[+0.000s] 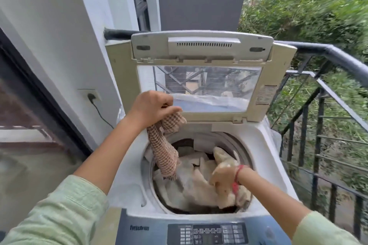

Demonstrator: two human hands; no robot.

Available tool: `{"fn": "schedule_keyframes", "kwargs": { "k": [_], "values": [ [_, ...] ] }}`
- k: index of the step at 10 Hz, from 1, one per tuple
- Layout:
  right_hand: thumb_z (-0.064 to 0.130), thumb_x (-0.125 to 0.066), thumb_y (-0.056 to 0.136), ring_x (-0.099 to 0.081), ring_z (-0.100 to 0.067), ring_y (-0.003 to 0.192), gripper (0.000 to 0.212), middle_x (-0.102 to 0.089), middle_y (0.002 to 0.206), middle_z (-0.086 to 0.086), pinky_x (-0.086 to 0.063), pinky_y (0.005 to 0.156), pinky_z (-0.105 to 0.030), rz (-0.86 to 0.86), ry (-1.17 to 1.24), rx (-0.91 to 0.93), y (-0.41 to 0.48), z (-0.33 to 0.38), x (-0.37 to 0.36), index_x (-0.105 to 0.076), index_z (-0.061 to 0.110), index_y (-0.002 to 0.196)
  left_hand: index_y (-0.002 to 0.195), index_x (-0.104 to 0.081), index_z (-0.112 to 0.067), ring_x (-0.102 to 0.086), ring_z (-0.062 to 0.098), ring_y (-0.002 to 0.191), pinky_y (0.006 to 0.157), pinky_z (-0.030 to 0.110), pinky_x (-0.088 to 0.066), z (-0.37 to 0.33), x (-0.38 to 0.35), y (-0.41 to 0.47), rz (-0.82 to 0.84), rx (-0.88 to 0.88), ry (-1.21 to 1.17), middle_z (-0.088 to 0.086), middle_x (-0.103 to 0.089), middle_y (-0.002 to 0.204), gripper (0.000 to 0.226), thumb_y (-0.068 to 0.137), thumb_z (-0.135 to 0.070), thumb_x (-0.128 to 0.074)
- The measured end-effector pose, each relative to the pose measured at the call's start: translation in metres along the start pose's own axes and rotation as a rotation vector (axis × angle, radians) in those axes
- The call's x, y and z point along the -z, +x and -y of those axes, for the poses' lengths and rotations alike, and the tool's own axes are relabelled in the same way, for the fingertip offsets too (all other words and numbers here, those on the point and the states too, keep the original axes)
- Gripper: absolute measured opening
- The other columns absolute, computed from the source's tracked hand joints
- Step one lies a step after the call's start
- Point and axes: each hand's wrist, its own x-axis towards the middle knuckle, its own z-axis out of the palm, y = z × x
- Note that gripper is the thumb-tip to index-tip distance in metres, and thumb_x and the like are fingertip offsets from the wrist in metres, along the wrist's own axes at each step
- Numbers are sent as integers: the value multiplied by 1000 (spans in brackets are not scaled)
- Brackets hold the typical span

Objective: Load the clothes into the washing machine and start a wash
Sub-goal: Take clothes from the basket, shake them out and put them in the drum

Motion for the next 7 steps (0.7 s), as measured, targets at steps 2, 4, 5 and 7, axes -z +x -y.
{"fn": "schedule_keyframes", "kwargs": {
  "k": [2, 4, 5, 7],
  "values": [
    [38, -78, 72, -34, -2, 129, 92, -34, 141, 14, -28, 107, -18, -131, 952, -381, 65, -16, 0, -27, 24, 147, 61, -58, -14, -45, 6, 51, 49, 22, -33, -8, 13, -8, -101, 158, -382, -7, -52, 53, 43, 80, -52, -58],
    [19, -81, 71, -55, -9, 117, 61, -58, 127, 1, -42, 103, -27, -266, 1304, -121, 120, 23, 16, -54, 16, 126, 59, -48, -28, -39, 3, 53, 52, 20, -31, -17, 26, -9, -132, 207, -590, -8, -43, 53, 32, 86, -44, -56],
    [13, -72, 79, -65, -12, 95, 26, -69, 102, -1, -52, 90, -30, -302, 1354, -103, 115, 25, 16, -66, 7, 104, 59, -40, -28, -37, 6, 51, 52, 23, -30, -6, 31, -15, -172, 260, -492, -6, -36, 52, 36, 90, -45, -51],
    [31, -61, 86, -62, -7, 66, 18, -69, 69, 9, -48, 66, -29, -563, 1273, -405, 60, -32, 47, -73, 27, 72, 61, -34, -17, -36, 19, 52, 53, 36, -27, 32, 6, -31, -156, 511, -265, -2, -34, 52, 44, 98, -41, -41]
  ]
}}
